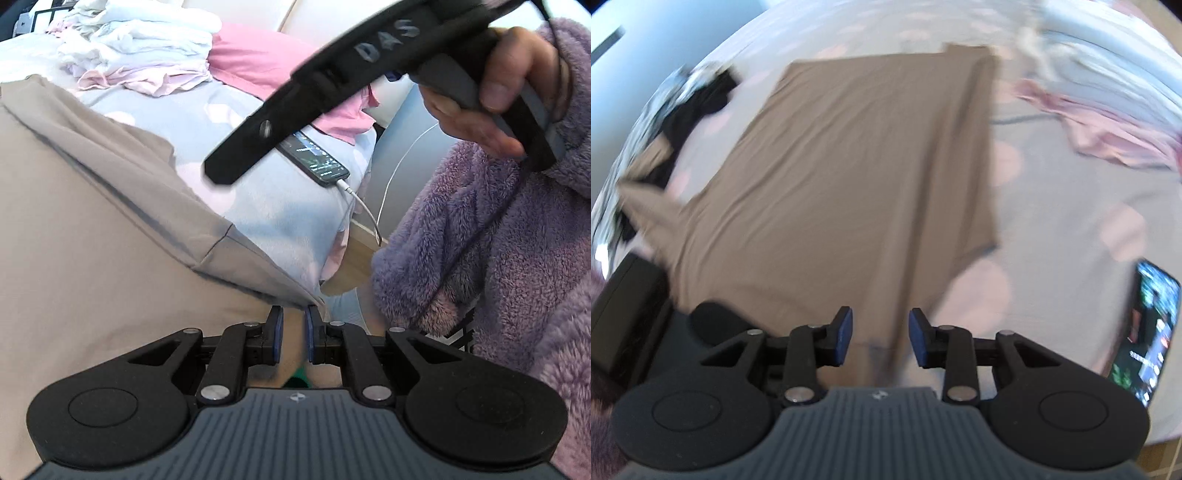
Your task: Fold clothes
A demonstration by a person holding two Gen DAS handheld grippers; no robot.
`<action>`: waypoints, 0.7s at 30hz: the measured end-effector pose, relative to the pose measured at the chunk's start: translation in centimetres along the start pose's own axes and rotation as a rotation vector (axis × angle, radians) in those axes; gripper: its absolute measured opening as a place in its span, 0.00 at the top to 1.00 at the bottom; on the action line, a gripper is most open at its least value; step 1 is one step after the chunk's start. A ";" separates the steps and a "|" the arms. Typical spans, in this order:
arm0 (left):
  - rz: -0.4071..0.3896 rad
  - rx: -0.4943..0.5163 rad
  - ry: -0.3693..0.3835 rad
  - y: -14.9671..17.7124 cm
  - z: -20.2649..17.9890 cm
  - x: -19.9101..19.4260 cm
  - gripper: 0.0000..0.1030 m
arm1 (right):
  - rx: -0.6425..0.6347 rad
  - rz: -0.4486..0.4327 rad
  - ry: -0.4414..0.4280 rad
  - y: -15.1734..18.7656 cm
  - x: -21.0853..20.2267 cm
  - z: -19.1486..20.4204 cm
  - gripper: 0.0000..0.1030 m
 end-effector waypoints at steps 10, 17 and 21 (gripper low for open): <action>0.051 -0.077 -0.111 -0.4 0.1 -2.8 0.81 | -0.103 0.067 -0.058 1.9 3.1 2.2 0.81; -0.022 -0.203 -0.235 -1.2 3.1 -5.9 0.73 | -0.097 0.131 -0.123 2.7 5.7 2.7 0.80; -0.067 -0.288 -0.277 -2.0 4.9 -6.2 0.73 | -0.096 0.090 -0.083 2.4 3.8 1.9 0.77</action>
Point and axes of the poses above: each gripper's, at about its wrist camera, not at the fingertips, and x roughly the way its jaws point, z to its left, y to its underside, the point moved 5 cm from there along x, roughly the way its jaws point, and after that the axes turned 2 degrees about -y, right-handed, at the moved point
